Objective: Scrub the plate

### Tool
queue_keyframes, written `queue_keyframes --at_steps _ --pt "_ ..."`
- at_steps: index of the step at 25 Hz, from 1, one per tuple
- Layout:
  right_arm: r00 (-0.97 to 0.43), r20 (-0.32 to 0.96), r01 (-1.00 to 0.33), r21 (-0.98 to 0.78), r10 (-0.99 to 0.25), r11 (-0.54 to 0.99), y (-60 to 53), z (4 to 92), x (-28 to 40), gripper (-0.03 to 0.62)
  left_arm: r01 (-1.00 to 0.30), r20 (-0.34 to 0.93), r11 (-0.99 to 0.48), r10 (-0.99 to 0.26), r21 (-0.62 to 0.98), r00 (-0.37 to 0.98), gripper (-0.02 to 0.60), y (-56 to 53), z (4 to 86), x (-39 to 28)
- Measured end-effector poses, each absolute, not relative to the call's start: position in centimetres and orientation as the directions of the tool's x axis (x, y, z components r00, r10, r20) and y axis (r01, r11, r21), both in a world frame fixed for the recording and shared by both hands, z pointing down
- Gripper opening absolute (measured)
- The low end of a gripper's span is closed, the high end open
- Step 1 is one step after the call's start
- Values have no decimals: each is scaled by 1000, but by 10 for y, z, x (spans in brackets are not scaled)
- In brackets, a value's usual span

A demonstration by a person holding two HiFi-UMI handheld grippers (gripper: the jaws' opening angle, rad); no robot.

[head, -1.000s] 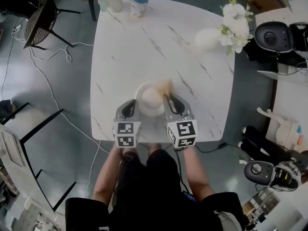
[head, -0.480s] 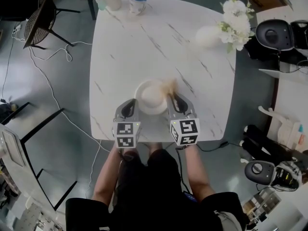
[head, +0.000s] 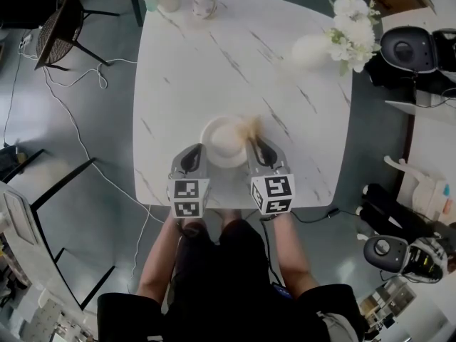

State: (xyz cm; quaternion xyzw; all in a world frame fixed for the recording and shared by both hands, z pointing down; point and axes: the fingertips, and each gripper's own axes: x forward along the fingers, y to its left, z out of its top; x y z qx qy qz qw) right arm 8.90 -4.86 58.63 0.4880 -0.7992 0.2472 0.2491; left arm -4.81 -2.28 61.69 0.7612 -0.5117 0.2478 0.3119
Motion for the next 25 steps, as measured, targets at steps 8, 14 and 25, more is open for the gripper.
queue_keyframes --at_steps 8,14,25 --pt "-442 633 -881 -174 -635 440 -41 583 67 69 -934 695 -283 -626 220 354 8 -24 615 -48" --pt "-486 628 -855 -200 -608 478 -32 583 43 69 -930 689 -293 -629 221 361 8 -24 613 -48" --pt "-555 617 -806 -234 -557 544 -17 583 6 69 -928 684 -297 -630 224 367 8 -24 613 -47"
